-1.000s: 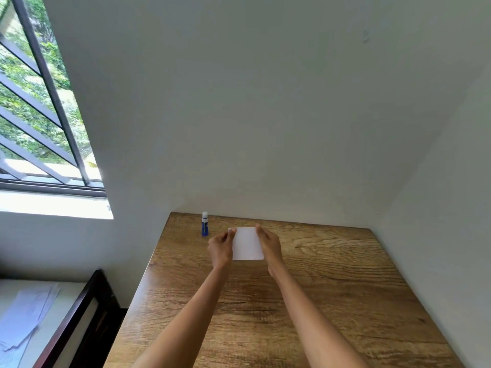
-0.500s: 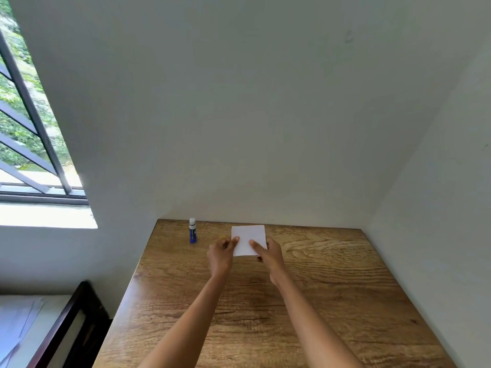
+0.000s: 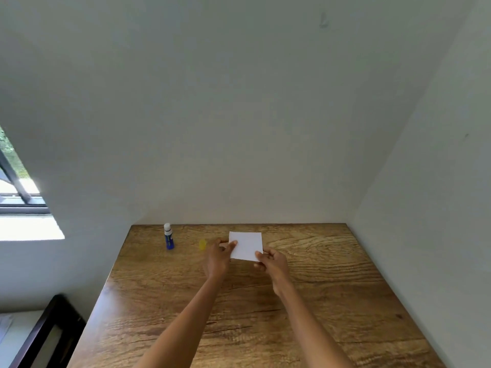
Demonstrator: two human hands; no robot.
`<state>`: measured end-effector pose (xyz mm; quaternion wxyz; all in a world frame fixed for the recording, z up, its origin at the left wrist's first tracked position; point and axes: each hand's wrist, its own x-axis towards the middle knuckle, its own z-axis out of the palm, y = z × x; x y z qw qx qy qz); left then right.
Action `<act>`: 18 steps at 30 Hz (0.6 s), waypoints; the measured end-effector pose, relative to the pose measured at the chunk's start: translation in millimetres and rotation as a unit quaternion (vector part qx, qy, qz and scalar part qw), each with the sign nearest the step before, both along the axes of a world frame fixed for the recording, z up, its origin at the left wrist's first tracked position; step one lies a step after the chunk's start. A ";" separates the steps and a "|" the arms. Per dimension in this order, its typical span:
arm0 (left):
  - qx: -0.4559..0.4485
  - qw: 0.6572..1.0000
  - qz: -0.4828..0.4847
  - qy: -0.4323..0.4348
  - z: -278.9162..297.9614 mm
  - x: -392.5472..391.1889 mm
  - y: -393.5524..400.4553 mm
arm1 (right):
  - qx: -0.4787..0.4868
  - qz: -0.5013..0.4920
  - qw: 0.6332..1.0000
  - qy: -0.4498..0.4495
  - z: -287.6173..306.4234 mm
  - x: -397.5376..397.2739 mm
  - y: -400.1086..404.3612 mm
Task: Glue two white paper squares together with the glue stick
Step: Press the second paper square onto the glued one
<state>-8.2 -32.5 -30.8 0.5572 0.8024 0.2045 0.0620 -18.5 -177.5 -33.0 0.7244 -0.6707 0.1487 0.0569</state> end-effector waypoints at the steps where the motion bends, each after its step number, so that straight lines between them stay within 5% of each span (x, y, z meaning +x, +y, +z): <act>1: 0.018 1.000 -0.007 -0.008 0.4 2.8 -4.3 | -0.007 -0.018 1.000 0.006 -1.7 3.3 -3.8; 7: 0.075 0.990 -0.117 -0.001 -11.7 22.5 -19.0 | -0.129 -0.087 0.988 0.015 -11.1 29.6 -22.3; 18: 0.316 0.926 -0.204 0.012 -40.6 41.4 -26.5 | -0.411 -0.022 0.911 0.007 -25.1 44.2 -26.0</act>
